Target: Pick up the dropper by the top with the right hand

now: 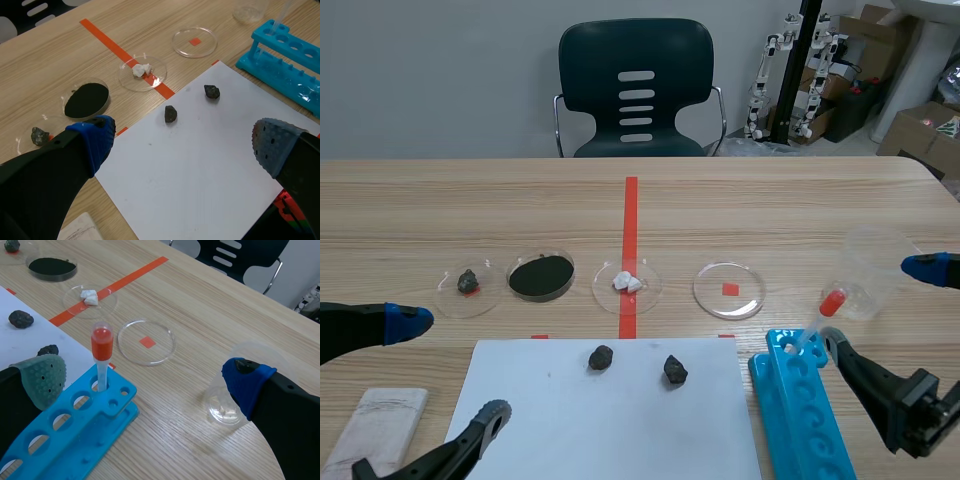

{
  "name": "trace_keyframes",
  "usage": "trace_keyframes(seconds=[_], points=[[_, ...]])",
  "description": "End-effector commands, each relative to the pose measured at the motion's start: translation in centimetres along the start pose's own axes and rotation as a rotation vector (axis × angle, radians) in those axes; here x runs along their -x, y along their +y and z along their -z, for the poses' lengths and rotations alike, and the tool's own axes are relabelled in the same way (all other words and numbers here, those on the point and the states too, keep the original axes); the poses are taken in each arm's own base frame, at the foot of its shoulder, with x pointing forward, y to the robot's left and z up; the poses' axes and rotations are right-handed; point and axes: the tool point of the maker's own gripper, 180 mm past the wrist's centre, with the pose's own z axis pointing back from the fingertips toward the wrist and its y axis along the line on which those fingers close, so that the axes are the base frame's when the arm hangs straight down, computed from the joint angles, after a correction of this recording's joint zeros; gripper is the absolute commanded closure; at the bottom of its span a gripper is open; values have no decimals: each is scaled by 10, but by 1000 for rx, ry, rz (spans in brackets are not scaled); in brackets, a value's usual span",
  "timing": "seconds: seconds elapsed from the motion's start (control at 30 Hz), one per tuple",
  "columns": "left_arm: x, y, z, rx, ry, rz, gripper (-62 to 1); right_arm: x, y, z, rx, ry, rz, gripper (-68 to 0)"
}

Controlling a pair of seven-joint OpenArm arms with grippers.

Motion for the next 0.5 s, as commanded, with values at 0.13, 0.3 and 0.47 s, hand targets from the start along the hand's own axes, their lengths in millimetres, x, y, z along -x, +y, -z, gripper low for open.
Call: trace_keyframes(seconds=[0.13,0.3,0.47], points=[[-7,2,0,-12,-30,-3,-572,-6,0,9,-19,-25,-18,-611],[-7,2,0,-12,-29,-3,-572,-10,2,14,-33,-40,-19,-588],[-7,2,0,-12,-30,-3,-572,-13,6,19,-50,-52,-17,-588]])
